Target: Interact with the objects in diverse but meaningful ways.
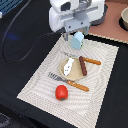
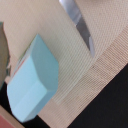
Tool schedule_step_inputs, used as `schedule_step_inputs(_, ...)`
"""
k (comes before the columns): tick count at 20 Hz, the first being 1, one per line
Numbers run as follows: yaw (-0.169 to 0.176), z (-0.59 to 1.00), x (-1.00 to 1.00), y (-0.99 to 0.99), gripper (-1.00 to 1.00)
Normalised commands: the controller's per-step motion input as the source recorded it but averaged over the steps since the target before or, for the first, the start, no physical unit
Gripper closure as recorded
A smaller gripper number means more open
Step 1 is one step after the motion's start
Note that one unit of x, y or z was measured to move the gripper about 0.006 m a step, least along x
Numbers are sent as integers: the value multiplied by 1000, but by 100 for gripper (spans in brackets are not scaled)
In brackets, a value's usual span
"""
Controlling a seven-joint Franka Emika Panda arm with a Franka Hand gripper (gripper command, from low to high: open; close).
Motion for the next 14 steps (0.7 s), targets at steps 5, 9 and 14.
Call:
schedule_step_inputs(5, -183, -114, 294, -347, -100)
schedule_step_inputs(9, -204, -308, 291, -285, -100)
schedule_step_inputs(14, -157, -303, 247, -264, -100)
